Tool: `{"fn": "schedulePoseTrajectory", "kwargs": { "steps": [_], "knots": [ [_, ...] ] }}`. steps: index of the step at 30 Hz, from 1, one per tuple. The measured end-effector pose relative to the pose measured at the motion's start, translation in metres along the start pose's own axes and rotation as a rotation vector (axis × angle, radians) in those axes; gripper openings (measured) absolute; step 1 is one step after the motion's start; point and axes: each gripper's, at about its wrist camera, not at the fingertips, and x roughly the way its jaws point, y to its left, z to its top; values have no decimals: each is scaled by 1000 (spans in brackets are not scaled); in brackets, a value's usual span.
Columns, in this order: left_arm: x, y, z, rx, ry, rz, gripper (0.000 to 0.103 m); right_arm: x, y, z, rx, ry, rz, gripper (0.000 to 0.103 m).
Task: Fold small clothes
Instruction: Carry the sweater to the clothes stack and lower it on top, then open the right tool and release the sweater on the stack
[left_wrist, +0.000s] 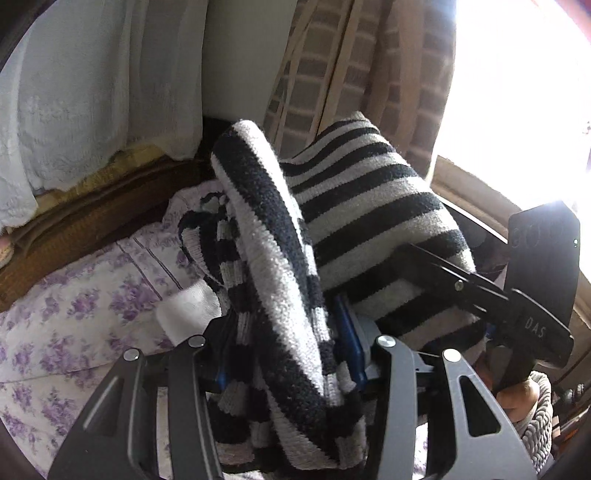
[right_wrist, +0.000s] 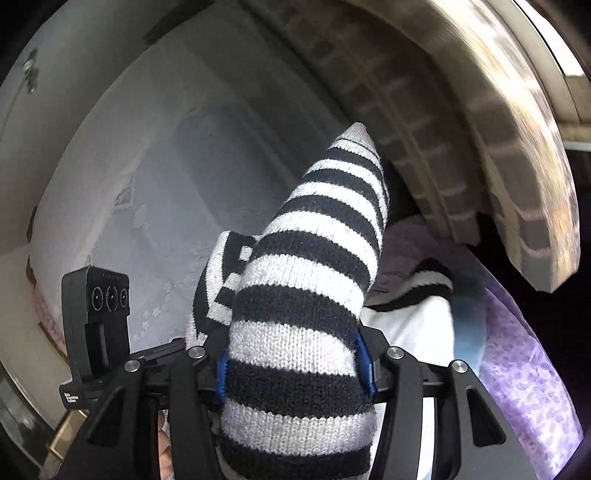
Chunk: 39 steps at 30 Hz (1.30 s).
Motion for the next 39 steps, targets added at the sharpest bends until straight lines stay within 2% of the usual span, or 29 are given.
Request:
{"fn": "schedulePoseTrajectory", "kwargs": {
  "steps": [3,5,8,12,16,20,24,28,31,36,39],
  "knots": [
    [29,9,-9,-20,38,35,45,20,-34,-11,67,47,-30,53],
    [47,16,-17,-21,61,78,60,29,-51,-20,95,64,-52,56],
    [62,25,-28,-34,69,103,73,37,-68,-29,127,60,-24,59],
    [69,18,-37,6,54,168,78,42,-67,-33,85,68,-48,59],
    [66,18,-35,-25,59,186,79,43,-65,-30,107,84,-63,59],
    [45,12,-37,-33,27,223,79,36,-42,-20,68,100,-126,63],
    [17,-5,-43,42,-19,265,82,19,-21,-18,42,85,-175,62],
    [-13,-25,-60,116,-84,325,93,-3,-8,-21,37,43,-181,63],
    [-31,-30,-71,110,-98,302,94,-17,4,-28,-4,32,-236,64],
    [-61,-37,-98,100,-133,340,95,-47,37,-48,-54,-25,-299,65],
    [-78,-37,-115,79,-145,349,95,-66,58,-65,-84,-63,-323,74]
  ]
}}
